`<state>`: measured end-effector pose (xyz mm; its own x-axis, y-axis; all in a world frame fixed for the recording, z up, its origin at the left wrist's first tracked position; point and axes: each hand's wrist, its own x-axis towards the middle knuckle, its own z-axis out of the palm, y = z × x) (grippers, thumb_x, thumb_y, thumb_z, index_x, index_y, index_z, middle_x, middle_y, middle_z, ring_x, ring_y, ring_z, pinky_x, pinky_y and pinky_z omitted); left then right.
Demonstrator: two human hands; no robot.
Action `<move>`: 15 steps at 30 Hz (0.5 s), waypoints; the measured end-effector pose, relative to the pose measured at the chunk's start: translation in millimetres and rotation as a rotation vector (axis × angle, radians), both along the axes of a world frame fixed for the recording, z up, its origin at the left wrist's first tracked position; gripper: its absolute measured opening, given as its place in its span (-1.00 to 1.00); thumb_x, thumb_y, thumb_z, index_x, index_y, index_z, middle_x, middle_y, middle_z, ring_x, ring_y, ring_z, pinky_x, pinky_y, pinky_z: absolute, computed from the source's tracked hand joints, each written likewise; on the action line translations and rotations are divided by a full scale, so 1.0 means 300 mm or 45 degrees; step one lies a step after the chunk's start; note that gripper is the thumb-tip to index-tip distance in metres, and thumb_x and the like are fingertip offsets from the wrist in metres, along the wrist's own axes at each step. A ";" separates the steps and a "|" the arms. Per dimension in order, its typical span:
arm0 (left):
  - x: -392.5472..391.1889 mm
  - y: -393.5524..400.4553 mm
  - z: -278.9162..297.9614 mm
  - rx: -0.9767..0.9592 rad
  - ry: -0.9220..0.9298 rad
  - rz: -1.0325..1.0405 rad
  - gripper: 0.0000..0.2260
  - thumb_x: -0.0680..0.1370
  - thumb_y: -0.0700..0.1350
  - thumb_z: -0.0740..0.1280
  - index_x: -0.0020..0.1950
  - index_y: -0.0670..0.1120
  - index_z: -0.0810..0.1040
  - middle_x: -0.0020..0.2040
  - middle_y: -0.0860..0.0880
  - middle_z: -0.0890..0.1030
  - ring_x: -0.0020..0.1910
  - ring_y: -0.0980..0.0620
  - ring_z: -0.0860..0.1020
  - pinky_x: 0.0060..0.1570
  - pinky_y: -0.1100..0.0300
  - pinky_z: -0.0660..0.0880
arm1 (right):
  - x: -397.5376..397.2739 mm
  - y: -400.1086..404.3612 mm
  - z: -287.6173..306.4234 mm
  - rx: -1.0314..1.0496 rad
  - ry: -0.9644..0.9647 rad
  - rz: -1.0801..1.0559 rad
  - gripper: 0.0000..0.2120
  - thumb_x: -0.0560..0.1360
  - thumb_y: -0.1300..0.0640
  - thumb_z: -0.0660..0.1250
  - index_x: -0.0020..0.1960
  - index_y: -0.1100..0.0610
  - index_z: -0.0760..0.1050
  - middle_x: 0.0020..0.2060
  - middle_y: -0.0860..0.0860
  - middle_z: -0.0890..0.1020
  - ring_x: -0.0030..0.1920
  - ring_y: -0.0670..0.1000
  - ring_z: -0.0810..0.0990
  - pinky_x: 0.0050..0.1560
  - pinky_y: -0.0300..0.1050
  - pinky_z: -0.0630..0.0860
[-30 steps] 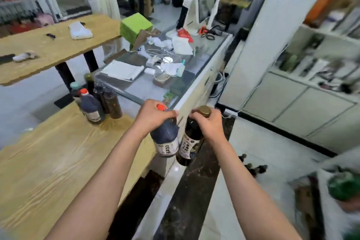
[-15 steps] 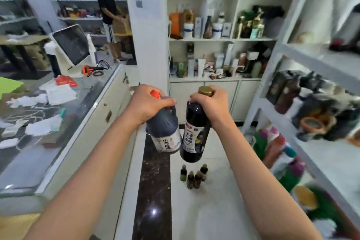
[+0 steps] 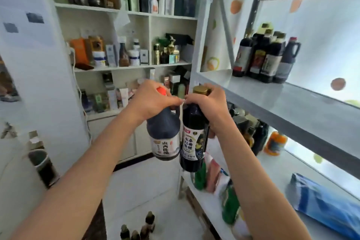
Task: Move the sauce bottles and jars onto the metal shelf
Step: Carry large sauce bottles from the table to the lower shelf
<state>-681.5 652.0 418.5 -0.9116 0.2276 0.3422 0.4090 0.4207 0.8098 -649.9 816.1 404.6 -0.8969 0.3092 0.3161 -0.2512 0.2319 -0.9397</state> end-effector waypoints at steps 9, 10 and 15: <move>-0.514 0.184 0.179 0.137 -0.072 -0.425 -0.68 0.30 -0.08 0.59 -0.13 -0.29 0.64 -0.30 -0.08 0.69 -0.31 0.10 0.66 -0.25 0.20 0.58 | -0.350 0.146 0.195 -0.021 0.052 -0.394 -0.82 0.22 0.32 0.54 -0.24 0.19 0.59 -0.31 0.15 0.69 -0.32 0.02 0.64 -0.23 -0.01 0.63; -0.572 0.206 0.210 0.164 -0.082 -0.483 -0.65 0.29 -0.08 0.60 -0.12 -0.30 0.64 -0.29 -0.10 0.69 -0.28 0.07 0.67 -0.20 0.15 0.62 | -0.386 0.164 0.225 -0.019 0.059 -0.462 -0.81 0.21 0.30 0.55 -0.22 0.18 0.60 -0.31 0.14 0.68 -0.31 0.03 0.64 -0.23 0.01 0.63; -0.753 0.362 0.365 0.212 0.060 -0.633 -0.65 0.21 -0.01 0.63 -0.23 -0.22 0.64 -0.32 -0.12 0.65 -0.34 0.11 0.59 -0.27 0.19 0.53 | -0.499 0.243 0.371 0.049 0.201 -0.700 -0.82 0.21 0.22 0.55 -0.21 0.12 0.64 -0.33 0.03 0.69 -0.26 0.06 0.69 -0.24 -0.04 0.65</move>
<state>-907.5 760.7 528.1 -0.6903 0.5679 0.4483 0.5638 0.0340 0.8252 -799.6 889.0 515.9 -0.5485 0.7027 0.4533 -0.2202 0.4016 -0.8890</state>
